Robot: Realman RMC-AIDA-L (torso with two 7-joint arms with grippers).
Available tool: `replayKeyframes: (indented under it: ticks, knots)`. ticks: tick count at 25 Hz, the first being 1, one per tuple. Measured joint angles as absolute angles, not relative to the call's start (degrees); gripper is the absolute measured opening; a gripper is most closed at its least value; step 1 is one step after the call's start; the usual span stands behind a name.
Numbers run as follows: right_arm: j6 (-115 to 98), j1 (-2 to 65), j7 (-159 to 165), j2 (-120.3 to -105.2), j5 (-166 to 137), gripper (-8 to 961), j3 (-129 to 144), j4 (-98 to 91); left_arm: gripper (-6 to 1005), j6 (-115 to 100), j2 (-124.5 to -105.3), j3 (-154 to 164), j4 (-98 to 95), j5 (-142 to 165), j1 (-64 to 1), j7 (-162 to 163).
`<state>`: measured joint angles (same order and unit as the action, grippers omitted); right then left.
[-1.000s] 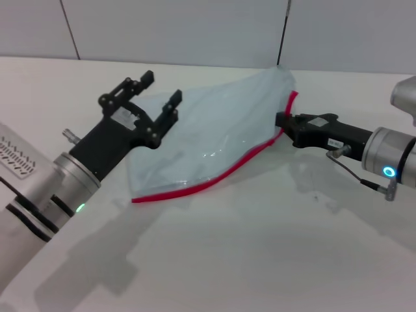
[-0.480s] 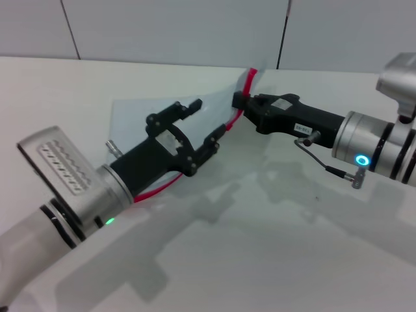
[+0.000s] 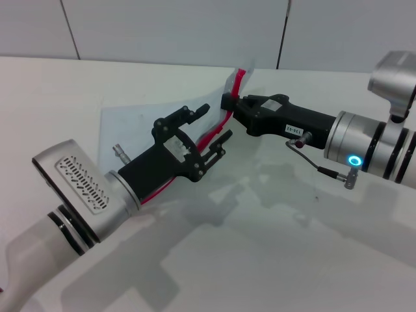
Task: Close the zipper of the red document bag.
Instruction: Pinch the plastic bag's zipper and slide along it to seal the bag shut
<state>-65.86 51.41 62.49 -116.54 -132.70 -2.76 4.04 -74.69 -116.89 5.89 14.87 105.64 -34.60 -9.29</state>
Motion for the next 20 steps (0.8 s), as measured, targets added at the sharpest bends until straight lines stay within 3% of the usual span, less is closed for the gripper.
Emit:
replayKeyframes:
  ticks: [4, 15, 20]
  knots:
    - [-65.9, 51.3, 62.5, -116.54, -132.7, 52, -2.6, 4.0, 480, -74.8, -116.89, 5.9, 14.9, 105.6, -34.5, -10.9]
    - [-66.1, 51.2, 62.6, -116.54, -133.0, 66, -2.3, 4.1, 254, -74.7, -116.82, 5.9, 14.7, 105.6, -34.3, -12.4]
    - [-66.5, 51.1, 62.6, -116.54, -133.0, 73, -1.8, 4.1, 101, -74.6, -116.76, 5.9, 14.5, 105.6, -34.3, -12.4]
